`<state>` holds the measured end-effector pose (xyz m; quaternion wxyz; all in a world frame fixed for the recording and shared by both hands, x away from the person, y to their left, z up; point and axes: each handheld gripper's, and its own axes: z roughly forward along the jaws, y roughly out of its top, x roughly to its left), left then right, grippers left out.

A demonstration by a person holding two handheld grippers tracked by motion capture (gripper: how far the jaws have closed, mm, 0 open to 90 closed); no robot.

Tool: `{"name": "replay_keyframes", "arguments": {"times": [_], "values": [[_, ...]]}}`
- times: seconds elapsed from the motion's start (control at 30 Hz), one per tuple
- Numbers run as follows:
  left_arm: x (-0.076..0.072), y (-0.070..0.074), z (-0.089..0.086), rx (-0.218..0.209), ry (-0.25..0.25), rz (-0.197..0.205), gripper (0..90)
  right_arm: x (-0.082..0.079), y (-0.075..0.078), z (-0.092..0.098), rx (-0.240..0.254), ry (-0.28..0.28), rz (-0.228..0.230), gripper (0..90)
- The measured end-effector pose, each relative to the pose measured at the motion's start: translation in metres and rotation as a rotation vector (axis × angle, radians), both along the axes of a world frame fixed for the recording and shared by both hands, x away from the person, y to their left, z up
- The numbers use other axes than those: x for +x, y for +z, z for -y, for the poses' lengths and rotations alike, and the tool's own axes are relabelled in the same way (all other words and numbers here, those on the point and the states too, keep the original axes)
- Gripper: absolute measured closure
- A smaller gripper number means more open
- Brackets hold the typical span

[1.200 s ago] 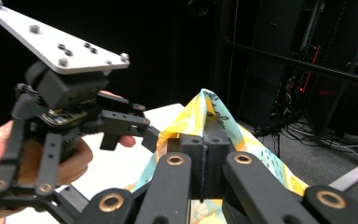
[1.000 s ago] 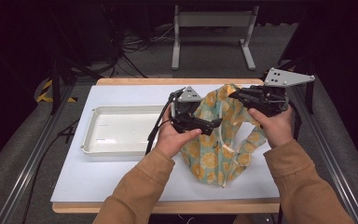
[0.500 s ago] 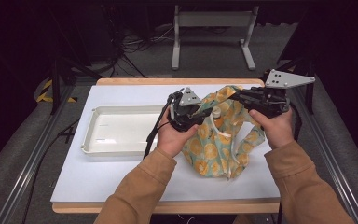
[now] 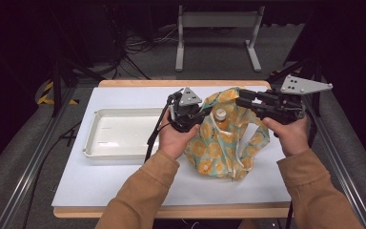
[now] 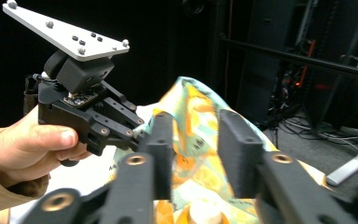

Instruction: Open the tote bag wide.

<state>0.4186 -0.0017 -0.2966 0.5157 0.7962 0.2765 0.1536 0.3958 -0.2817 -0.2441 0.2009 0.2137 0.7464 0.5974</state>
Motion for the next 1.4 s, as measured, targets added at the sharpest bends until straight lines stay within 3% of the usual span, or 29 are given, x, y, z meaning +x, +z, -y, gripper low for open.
{"name": "replay_keyframes", "arguments": {"times": [0.03, 0.1, 0.27, 0.63, 0.9, 1.07, 1.4], "values": [[0.0, 0.0, 0.0, 0.0, 0.0, 0.0, 88.6, 0.0, 0.0, 0.0, 0.0, 0.0, 0.0, 62.5], [0.001, 0.0, -0.002, -0.005, 0.001, -0.003, 88.6, -0.006, -0.002, 0.013, 0.016, -0.039, 0.006, 49.2], [0.002, 0.0, -0.003, -0.013, 0.007, -0.006, 88.6, -0.009, -0.009, 0.026, 0.04, -0.064, -0.024, 36.7], [0.003, 0.0, -0.007, -0.019, 0.016, -0.008, 88.5, -0.012, -0.04, 0.039, -0.04, -0.176, -0.065, 15.0], [0.003, 0.0, -0.009, -0.02, 0.012, -0.012, 88.5, -0.003, -0.073, 0.03, -0.085, -0.188, -0.127, 10.2], [0.003, 0.0, -0.009, -0.018, 0.006, -0.01, 88.5, 0.004, -0.087, 0.021, -0.08, -0.225, -0.118, 9.2], [0.003, 0.0, -0.012, -0.021, 0.005, -0.01, 88.4, 0.019, -0.102, 0.008, -0.081, -0.242, -0.149, 9.9]]}}
